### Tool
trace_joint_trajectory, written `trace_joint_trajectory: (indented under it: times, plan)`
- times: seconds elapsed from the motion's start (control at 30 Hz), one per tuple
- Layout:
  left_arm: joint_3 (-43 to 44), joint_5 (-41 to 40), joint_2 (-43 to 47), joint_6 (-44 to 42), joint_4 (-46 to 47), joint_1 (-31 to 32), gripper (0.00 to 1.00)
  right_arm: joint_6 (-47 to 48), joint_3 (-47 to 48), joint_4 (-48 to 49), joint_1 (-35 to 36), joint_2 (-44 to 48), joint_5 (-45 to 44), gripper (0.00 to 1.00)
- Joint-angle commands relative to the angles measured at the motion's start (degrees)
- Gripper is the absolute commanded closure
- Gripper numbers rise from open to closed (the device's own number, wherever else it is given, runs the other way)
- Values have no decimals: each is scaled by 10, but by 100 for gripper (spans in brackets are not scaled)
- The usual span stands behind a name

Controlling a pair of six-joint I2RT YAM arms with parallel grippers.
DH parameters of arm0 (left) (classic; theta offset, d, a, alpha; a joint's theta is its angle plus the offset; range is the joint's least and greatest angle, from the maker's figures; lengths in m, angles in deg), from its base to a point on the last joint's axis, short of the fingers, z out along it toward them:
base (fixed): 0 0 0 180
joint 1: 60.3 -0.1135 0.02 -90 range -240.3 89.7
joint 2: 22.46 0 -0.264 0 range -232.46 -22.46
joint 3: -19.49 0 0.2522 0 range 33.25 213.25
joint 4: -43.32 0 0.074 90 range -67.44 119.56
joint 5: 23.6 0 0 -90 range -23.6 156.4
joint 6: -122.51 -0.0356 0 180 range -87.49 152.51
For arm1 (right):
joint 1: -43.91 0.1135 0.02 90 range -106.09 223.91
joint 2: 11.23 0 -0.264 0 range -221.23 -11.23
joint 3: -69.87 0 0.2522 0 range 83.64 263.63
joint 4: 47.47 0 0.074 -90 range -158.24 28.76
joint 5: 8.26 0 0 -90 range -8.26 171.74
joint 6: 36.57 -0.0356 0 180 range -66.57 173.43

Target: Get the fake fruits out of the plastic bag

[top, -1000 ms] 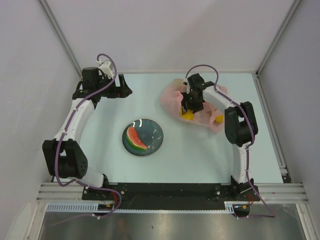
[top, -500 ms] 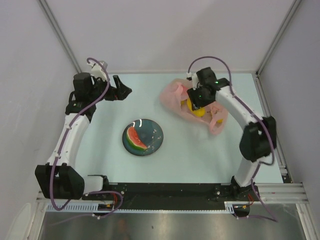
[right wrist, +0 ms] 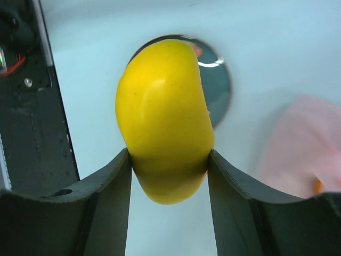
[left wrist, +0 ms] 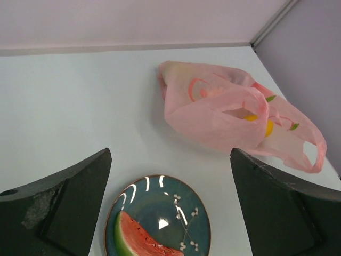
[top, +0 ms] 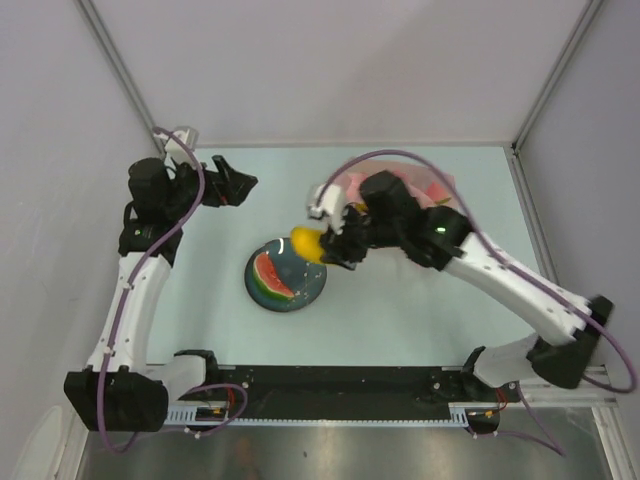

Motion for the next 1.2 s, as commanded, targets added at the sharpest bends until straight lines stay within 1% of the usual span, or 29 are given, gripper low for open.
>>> trace_joint_trajectory:
  times: [0.0,0.07,0.1,0.13,0.17,0.2,0.27,0.43,0.5,0.53,0.57,0.63,0.67,0.7,0.73,0.77,0.8,0.83,0.87,0.9,0.93,0.97,1.0,1.03,1.07,1.13,1.17]
  plan:
    - [-22,-4,40,21,18,-50,1,47,-23,76,41,-146,53,77]
    - [-27,-3,63,21,13,-62,1,31,-11,109,44,-191,54,76]
    - [-31,-3,70,16,8,-72,1,8,-1,130,47,-238,44,76]
    - [-34,-3,79,14,4,-75,1,-10,15,131,46,-268,37,76]
    - [-37,-2,96,11,1,-78,1,-27,52,128,41,-294,34,75]
    - [-44,-4,104,6,-7,-82,1,-57,65,130,37,-336,29,75]
    - [-56,-2,127,6,-13,-85,1,-66,79,152,34,-362,8,75]
    - [-95,10,160,12,-23,-94,1,-62,120,166,34,-430,-36,73]
    - [-106,16,165,18,-22,-94,1,-63,117,176,34,-436,-54,63]
    - [-108,19,164,20,-21,-95,1,-64,114,179,35,-437,-58,52]
    - [-110,27,164,28,-16,-95,1,-63,109,182,35,-431,-53,32]
    - [-114,38,156,38,-10,-94,1,-60,104,173,36,-416,-34,18]
    - [-114,43,152,49,-2,-94,1,-66,103,156,35,-392,-25,9]
    - [-114,47,148,56,2,-95,1,-68,103,143,33,-374,-14,6]
    - [-114,51,139,61,9,-94,1,-70,93,130,24,-354,8,5]
    - [-114,60,133,73,25,-94,1,-73,84,108,18,-298,15,6]
    - [-111,63,125,77,33,-91,1,-74,77,94,10,-272,21,8]
    - [-109,71,108,78,40,-88,1,-73,71,77,-11,-242,33,10]
    - [-105,76,100,68,57,-70,1,-69,52,41,-25,-217,41,14]
    - [-93,91,93,56,60,-57,1,-60,38,31,-41,-161,48,16]
    - [-82,97,83,40,60,-42,1,-53,21,25,-81,-135,60,18]
    - [-51,103,63,-2,41,-14,1,-50,0,14,-103,-112,64,22]
    - [-33,116,49,-28,25,17,1,-46,-9,11,-130,-74,68,24]
    - [-14,117,34,-59,-22,35,0,-44,-15,9,-153,-61,75,26]
    - [26,112,1,-120,-46,75,0,-38,-28,7,-197,-52,76,30]
    - [57,103,-27,-158,-85,112,0,-27,-32,3,-229,-50,69,34]
    - [67,97,-44,-187,-88,147,0,-23,-40,8,-261,-53,72,39]
